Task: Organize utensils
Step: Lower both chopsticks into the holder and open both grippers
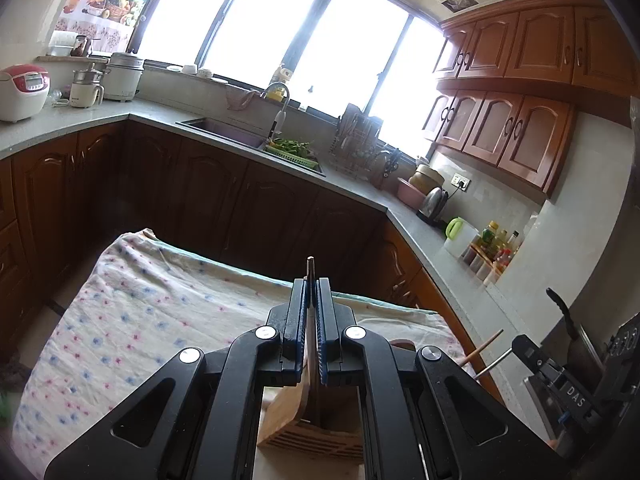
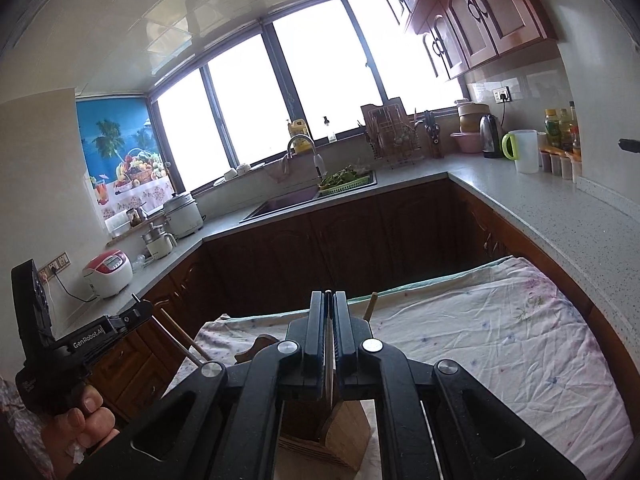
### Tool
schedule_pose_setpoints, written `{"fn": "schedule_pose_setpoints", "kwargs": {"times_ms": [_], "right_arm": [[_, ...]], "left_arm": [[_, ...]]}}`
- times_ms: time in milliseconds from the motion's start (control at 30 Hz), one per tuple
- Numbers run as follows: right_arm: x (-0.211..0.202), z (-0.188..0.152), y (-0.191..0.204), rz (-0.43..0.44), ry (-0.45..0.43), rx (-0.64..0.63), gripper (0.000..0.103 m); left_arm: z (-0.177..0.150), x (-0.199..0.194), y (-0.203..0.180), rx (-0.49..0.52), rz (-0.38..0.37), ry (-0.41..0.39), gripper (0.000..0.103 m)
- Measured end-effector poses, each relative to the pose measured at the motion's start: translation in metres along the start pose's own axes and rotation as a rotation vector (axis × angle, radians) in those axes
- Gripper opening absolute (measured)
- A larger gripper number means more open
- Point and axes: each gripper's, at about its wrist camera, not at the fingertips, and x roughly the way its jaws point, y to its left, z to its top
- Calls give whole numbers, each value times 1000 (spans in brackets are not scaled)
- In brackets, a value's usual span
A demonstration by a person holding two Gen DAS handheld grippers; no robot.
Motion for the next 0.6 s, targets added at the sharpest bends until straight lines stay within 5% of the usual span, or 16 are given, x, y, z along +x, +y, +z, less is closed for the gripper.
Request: {"fn": "schedule_pose_setpoints", "kwargs": {"times_ms": [600], "right_arm": [[14, -9, -11, -7, 61, 33, 4]], "left_arm": [[-15, 24, -4, 31, -3, 94, 5]]}}
